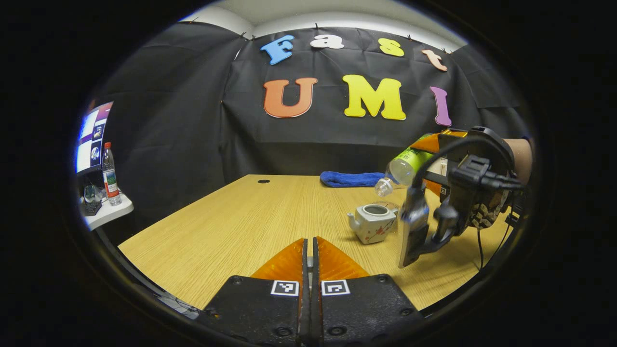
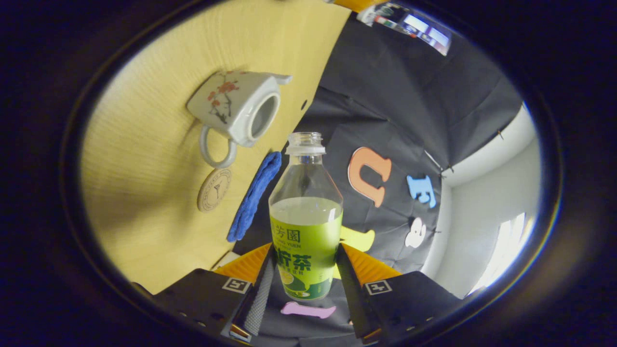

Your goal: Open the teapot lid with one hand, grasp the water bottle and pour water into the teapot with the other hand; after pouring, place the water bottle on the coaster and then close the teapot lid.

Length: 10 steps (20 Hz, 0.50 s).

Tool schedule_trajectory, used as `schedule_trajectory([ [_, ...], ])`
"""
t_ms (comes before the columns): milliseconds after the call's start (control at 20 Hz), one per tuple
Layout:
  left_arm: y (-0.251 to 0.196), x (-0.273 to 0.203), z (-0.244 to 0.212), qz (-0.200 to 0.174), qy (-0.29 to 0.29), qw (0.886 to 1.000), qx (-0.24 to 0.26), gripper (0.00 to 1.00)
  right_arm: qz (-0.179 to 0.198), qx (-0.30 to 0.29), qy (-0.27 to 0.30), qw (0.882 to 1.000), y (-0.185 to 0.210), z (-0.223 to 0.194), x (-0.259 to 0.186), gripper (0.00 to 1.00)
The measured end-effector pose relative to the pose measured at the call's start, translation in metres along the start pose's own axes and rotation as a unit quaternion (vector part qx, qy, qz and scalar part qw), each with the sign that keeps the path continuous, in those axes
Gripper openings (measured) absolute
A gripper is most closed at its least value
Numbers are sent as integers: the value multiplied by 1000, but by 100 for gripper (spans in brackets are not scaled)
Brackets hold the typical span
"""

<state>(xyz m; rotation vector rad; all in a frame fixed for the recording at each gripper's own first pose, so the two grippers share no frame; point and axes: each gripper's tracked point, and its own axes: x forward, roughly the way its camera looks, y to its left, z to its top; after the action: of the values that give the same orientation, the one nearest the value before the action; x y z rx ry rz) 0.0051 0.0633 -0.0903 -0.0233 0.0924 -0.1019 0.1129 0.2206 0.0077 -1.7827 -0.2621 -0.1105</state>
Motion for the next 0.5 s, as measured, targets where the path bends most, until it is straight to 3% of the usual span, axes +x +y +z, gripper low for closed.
schedule_trajectory([
  [150,-5,5,3,-2,2,1000,-3,3,29,136,-2,990,13,-4,-3,72],
  [250,-7,4,3,4,15,1000,1,3,32,227,-5,973,12,-10,-6,71],
  [350,-11,2,12,4,12,1000,11,3,40,315,-11,948,14,-13,-5,70],
  [500,-19,2,22,-1,8,1000,17,3,69,433,-12,899,26,-21,1,73],
])
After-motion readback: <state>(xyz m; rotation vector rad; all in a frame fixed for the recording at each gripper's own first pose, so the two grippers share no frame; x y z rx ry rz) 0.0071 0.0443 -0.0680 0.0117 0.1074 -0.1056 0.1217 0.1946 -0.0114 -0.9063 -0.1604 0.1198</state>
